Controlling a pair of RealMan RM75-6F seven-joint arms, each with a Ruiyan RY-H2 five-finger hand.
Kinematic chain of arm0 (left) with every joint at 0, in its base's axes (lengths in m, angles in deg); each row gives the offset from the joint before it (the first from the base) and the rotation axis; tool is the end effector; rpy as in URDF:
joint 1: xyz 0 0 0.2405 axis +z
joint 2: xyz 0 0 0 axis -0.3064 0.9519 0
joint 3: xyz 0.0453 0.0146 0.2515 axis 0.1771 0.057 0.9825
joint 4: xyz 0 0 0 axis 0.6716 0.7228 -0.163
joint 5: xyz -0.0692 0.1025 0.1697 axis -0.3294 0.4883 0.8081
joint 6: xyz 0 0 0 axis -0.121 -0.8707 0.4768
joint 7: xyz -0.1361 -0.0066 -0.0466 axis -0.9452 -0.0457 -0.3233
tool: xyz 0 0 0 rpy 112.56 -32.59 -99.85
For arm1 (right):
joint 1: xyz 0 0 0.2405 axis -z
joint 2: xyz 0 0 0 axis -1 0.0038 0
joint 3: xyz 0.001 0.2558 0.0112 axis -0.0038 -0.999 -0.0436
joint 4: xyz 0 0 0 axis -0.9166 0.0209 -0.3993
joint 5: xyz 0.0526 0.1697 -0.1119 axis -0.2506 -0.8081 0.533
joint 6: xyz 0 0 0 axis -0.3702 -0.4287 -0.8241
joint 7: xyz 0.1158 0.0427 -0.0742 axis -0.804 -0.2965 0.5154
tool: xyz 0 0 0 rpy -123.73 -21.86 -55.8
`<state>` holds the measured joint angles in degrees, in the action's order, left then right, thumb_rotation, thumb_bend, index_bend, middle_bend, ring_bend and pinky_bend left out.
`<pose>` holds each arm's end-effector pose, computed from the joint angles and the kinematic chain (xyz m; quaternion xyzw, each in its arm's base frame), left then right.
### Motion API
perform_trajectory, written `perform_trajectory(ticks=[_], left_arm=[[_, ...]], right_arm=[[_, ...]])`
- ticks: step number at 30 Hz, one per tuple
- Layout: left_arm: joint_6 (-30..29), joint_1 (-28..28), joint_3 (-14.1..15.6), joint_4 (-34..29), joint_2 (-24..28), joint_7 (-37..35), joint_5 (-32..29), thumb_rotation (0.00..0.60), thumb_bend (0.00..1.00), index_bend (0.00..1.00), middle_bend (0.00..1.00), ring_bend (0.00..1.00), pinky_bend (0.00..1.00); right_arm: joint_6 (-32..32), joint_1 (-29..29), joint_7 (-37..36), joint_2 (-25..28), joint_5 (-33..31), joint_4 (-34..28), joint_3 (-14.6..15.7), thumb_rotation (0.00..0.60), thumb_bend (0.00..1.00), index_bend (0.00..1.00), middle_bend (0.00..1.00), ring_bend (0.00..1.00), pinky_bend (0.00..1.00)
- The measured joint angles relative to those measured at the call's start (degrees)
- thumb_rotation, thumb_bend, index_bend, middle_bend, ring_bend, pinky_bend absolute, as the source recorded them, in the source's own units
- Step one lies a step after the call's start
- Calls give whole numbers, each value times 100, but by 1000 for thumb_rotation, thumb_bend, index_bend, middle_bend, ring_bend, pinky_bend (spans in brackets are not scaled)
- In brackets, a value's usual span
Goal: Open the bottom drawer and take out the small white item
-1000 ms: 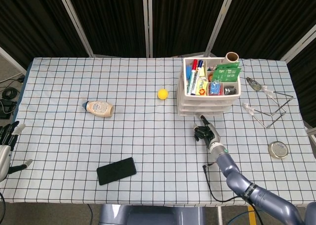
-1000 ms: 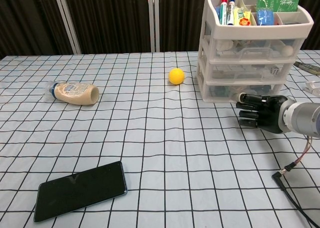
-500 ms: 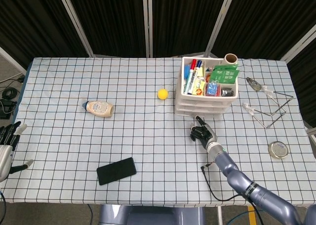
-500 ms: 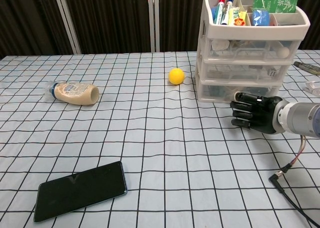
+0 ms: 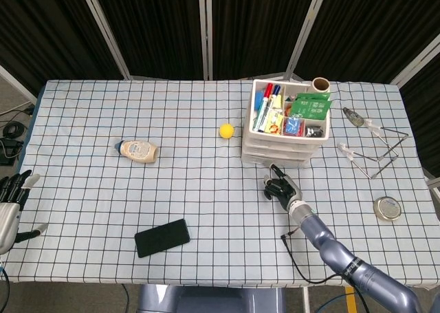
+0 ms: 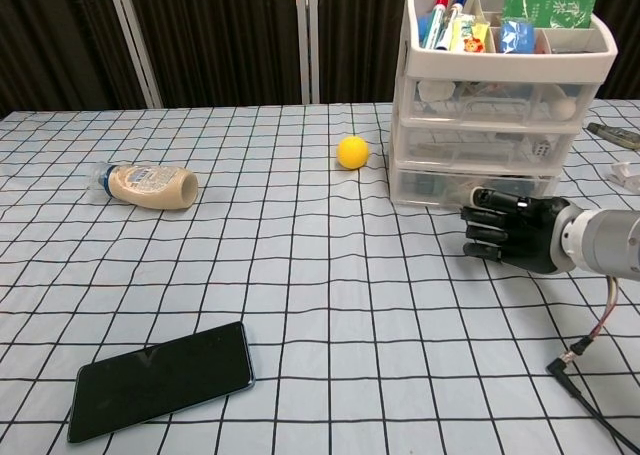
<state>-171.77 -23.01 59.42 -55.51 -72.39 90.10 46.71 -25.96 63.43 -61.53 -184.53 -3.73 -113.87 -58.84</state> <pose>-0.3078 0.1777 0.1617 -0.6112 -0.3859 -0.3541 0.5934 -0.2089 -0.3440 -0.0524 0.0724 -0.8993 0.4279 0.0545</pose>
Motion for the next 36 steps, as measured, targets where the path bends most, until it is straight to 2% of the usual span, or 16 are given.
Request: perform_trajectory(ticks=[15, 20, 23, 30, 36], left_arm=[[43, -11, 18, -38, -4, 75, -19, 600, 0, 0, 0, 0, 0], [67, -16, 27, -60, 10, 95, -35, 600, 0, 0, 0, 0, 0], [69, -16, 29, -65, 11, 100, -36, 600, 0, 0, 0, 0, 0], [80, -18, 37, -83, 18, 124, -43, 600, 0, 0, 0, 0, 0], [31, 1, 34, -93, 25, 112, -27, 600, 0, 0, 0, 0, 0]], right_arm=[[-234, 275, -12, 62, 337, -202, -44, 600, 537, 206, 939, 959, 845], [-256, 455, 26, 82, 626, -423, -66, 600, 513, 202, 925, 949, 842], [-202, 589, 72, 91, 870, -590, -62, 600, 488, 168, 894, 927, 832], [166, 848, 311, 115, 1571, -924, 109, 600, 450, 131, 843, 894, 815], [994, 944, 832, 129, 2411, -1054, 412, 600, 437, 130, 836, 887, 814]])
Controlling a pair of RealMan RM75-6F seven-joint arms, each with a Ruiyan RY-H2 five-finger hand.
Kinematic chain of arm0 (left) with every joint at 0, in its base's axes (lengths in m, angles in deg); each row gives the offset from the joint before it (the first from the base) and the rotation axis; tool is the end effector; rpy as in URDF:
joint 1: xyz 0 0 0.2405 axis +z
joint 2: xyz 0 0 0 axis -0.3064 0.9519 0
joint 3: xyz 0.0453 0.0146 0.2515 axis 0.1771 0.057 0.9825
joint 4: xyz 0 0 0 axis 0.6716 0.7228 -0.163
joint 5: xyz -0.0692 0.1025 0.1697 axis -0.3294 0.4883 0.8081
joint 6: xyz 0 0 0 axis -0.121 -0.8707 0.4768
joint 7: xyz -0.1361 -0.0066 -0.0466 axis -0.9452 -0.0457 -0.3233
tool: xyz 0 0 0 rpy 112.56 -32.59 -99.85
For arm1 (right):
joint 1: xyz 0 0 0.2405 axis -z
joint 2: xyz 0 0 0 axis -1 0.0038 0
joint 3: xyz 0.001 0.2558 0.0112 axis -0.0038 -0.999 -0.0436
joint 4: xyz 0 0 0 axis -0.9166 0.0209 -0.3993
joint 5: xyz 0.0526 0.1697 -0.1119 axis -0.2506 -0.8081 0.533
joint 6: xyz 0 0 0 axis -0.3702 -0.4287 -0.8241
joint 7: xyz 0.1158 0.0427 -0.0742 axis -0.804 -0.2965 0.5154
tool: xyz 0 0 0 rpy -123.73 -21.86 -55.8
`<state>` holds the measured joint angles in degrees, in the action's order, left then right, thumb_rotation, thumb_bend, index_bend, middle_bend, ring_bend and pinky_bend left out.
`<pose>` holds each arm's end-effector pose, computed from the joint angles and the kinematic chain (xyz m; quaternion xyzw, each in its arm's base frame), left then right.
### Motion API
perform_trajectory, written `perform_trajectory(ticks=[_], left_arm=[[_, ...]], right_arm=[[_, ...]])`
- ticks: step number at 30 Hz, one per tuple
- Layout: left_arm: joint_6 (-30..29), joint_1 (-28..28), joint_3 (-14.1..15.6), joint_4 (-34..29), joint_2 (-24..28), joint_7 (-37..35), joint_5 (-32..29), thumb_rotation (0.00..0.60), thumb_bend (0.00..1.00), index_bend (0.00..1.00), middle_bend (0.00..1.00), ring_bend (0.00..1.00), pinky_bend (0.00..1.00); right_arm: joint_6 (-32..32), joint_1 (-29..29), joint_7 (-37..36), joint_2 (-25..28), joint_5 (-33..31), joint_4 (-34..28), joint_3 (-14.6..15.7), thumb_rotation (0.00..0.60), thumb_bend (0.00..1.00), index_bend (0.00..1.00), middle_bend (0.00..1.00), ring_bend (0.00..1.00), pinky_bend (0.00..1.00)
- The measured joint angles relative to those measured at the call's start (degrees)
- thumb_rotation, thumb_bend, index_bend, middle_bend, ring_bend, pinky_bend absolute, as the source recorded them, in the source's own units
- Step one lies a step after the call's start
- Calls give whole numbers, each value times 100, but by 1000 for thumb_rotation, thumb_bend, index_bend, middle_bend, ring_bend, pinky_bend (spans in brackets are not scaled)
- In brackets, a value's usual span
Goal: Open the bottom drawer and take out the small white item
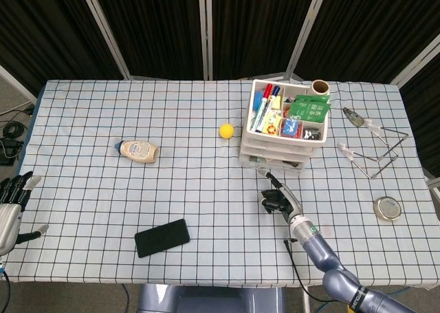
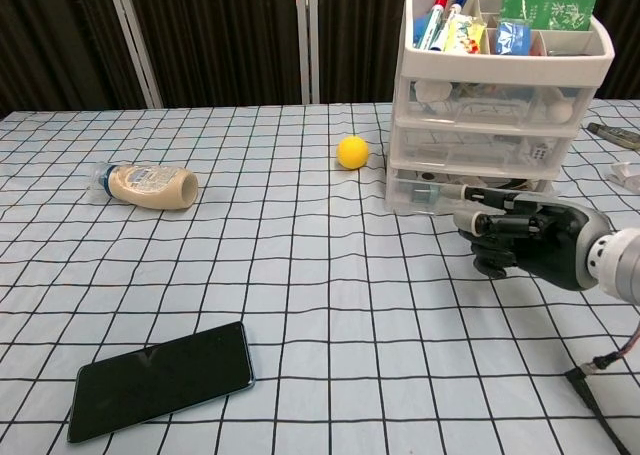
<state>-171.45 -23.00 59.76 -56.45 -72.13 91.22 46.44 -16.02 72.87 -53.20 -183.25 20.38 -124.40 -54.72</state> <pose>-0.3063 0.1760 0.1603 -0.6141 -0.3878 -0.3473 0.5932 -0.1979 -0.2981 -0.0418 0.2727 -0.8321 0.4703 0.1103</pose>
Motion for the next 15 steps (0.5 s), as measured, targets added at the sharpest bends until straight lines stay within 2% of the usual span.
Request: perform_trajectory(ticks=[6, 15], left_arm=[[-25, 13, 12, -32, 4, 53, 19, 600, 0, 0, 0, 0, 0], [-133, 69, 32, -103, 44, 90, 76, 600, 0, 0, 0, 0, 0]], right_arm=[[888, -22, 1157, 31, 559, 31, 338, 600, 450, 133, 836, 885, 814], [1791, -187, 3690, 114, 374, 48, 659, 600, 469, 163, 839, 885, 814]])
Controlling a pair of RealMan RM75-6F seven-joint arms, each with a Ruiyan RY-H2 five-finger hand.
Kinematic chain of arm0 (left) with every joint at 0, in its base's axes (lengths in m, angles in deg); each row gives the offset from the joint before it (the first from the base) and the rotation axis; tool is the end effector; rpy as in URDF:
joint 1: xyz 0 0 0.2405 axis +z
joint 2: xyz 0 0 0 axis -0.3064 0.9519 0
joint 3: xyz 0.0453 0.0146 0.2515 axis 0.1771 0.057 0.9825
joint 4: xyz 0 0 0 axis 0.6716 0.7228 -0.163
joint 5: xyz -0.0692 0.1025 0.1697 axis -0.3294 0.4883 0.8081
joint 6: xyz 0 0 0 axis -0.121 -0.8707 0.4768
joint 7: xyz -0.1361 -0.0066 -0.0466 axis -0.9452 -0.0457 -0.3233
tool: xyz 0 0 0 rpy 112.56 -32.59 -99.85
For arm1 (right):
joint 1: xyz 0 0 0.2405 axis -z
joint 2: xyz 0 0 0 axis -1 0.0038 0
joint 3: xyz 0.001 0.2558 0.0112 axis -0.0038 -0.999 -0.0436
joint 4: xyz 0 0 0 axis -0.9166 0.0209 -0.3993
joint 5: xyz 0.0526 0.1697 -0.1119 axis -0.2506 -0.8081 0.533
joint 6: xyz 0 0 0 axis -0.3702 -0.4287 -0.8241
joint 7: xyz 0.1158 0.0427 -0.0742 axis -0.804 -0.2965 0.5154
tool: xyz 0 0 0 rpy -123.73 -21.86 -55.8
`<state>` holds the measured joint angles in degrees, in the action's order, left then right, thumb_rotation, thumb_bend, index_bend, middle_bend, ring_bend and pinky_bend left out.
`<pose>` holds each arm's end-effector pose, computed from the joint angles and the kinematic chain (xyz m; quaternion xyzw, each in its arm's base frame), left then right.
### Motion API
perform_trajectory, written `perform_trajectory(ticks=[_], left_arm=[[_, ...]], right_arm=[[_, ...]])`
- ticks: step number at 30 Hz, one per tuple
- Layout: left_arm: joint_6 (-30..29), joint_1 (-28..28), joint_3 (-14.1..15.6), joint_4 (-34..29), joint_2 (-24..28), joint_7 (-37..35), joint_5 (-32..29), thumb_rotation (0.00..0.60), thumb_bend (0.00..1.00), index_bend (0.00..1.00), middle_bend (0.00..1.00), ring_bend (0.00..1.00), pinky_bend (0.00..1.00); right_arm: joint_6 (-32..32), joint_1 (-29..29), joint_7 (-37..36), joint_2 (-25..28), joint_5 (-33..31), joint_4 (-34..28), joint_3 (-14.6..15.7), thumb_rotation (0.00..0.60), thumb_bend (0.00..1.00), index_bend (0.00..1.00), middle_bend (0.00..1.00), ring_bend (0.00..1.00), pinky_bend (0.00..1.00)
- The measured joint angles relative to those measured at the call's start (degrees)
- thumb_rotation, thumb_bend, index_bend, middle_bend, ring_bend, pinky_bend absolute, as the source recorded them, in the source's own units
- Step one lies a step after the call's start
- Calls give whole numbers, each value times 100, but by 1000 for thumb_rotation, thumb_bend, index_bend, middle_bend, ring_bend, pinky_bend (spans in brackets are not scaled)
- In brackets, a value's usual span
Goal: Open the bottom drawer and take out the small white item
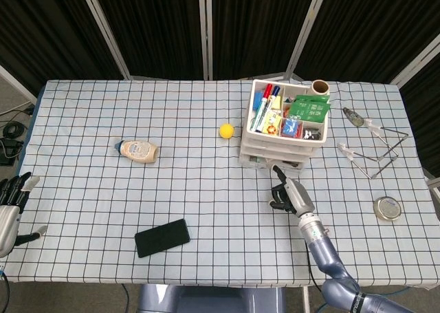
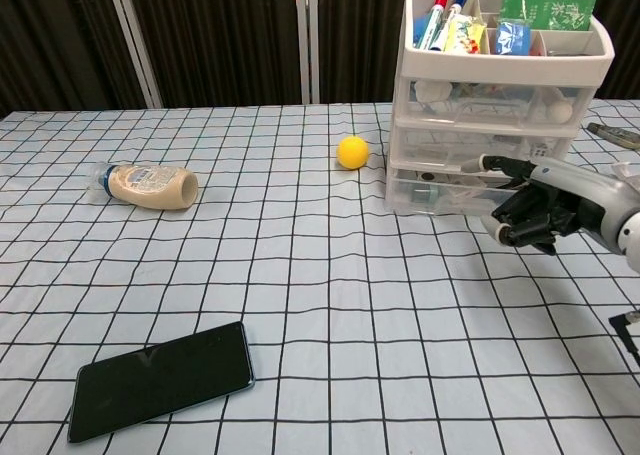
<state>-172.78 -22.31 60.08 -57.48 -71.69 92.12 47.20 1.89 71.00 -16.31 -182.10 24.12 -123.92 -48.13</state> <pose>-0.3028 0.1711 0.1627 -0.6136 -0.3818 -0.3494 0.5964 -0.2044 -0.2995 -0.0210 0.5247 -0.6308 0.4645 0.3330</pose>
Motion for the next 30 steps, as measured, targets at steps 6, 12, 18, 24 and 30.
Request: perform_trajectory(ticks=[6, 12, 18, 24, 30], left_arm=[[31, 2, 11, -40, 26, 27, -19, 600, 0, 0, 0, 0, 0], [18, 10, 7, -42, 39, 4, -18, 600, 0, 0, 0, 0, 0], [26, 8, 7, -39, 39, 0, -15, 600, 0, 0, 0, 0, 0], [28, 9, 7, -47, 38, 12, -17, 600, 0, 0, 0, 0, 0], [50, 4, 17, -50, 42, 15, -8, 600, 0, 0, 0, 0, 0]], right_arm=[[478, -200, 1816, 18, -739, -122, 160, 600, 479, 213, 839, 885, 814], [912, -535, 2775, -11, -1670, -261, 279, 600, 481, 220, 839, 884, 814], [1178, -724, 2810, -77, -1801, -219, 341, 600, 481, 212, 839, 884, 814], [1291, -809, 2751, -107, -1816, -136, 433, 600, 482, 212, 839, 884, 814], [1267, -921, 2716, -130, -2032, 25, 466, 600, 488, 211, 839, 884, 814]])
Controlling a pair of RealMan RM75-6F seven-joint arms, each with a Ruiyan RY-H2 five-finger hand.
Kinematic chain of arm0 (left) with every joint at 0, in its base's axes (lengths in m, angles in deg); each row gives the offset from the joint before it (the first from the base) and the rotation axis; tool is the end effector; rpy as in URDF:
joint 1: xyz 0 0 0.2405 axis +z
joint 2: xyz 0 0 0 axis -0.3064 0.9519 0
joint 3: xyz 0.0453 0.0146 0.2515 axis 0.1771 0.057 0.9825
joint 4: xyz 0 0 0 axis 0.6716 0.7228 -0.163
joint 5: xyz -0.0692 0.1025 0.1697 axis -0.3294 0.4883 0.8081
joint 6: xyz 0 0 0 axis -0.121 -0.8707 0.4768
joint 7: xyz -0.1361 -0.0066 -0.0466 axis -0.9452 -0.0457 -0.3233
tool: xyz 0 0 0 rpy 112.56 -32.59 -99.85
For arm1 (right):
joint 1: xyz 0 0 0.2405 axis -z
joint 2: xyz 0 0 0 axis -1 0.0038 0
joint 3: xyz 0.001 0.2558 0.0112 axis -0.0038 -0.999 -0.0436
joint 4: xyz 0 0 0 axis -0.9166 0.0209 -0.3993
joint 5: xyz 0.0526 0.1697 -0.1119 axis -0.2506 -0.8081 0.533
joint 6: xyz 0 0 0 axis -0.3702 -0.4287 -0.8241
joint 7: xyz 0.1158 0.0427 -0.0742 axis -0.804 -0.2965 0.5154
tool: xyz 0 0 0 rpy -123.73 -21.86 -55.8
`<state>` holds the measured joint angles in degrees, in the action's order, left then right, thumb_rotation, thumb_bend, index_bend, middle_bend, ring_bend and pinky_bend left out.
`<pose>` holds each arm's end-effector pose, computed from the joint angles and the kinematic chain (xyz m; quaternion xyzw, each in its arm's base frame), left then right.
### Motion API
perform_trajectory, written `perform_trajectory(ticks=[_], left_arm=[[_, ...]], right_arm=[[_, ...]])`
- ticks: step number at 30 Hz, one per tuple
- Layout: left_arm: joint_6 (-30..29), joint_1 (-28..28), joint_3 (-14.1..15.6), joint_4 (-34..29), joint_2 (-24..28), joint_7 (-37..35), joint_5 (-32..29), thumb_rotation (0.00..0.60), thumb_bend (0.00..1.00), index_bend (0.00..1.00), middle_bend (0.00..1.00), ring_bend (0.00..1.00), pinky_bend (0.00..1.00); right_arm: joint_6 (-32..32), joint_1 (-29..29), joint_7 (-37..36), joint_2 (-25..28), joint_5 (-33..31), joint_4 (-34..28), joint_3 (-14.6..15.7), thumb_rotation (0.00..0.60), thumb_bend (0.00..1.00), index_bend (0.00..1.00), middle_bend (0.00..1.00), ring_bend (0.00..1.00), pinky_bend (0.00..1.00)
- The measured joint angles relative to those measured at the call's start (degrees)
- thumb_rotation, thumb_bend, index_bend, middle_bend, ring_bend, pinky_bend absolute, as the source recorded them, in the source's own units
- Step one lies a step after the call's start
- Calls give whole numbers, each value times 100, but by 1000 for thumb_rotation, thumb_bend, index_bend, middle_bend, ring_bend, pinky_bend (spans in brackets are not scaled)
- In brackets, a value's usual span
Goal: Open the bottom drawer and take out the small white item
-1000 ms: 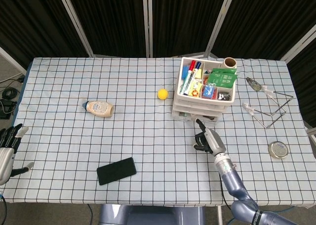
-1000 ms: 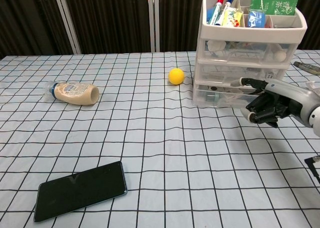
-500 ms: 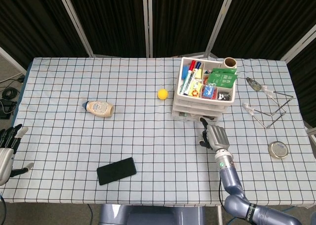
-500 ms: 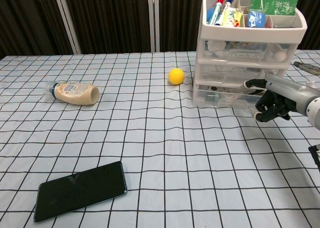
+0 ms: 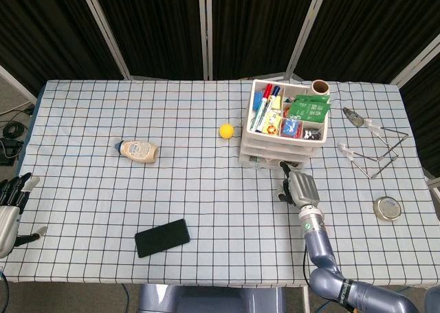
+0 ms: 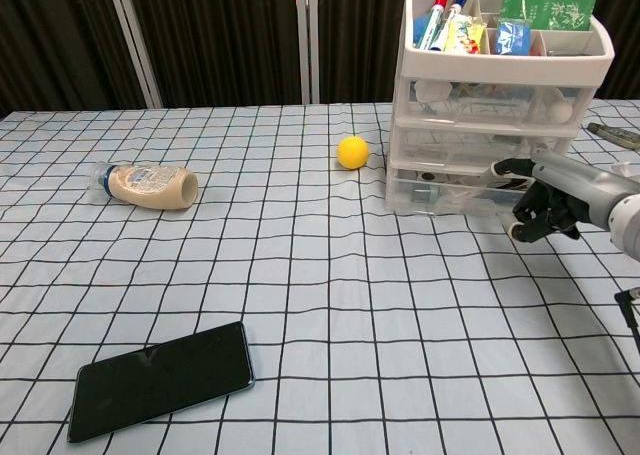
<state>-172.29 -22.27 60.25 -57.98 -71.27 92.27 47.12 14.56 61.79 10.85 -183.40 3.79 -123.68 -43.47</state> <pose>-0.3026 0.1701 0.1627 -0.6157 -0.3852 -0.3451 0.5946 -0.2023 -0.3188 -0.0223 0.5695 -0.5577 0.3768 0.4719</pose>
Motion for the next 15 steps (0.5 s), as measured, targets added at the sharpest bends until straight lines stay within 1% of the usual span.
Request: perform_trajectory(ticks=[7, 10, 13, 15], left_arm=[[39, -16, -2, 6, 4, -11, -17, 600, 0, 0, 0, 0, 0], [40, -15, -5, 6, 5, -17, -25, 600, 0, 0, 0, 0, 0], [60, -20, -4, 1, 8, -9, -37, 600, 0, 0, 0, 0, 0], [64, -22, -1, -4, 10, -4, -37, 600, 0, 0, 0, 0, 0]], right_arm=[[-23, -98, -219, -64, -55, 266, 41, 600, 502, 212, 839, 884, 814], [-40, -136, -252, -70, -98, 315, 77, 600, 505, 239, 842, 884, 814], [-45, -155, -297, -66, -129, 316, 104, 600, 508, 331, 850, 883, 815], [-36, -158, -335, -62, -126, 307, 123, 600, 511, 436, 857, 885, 815]])
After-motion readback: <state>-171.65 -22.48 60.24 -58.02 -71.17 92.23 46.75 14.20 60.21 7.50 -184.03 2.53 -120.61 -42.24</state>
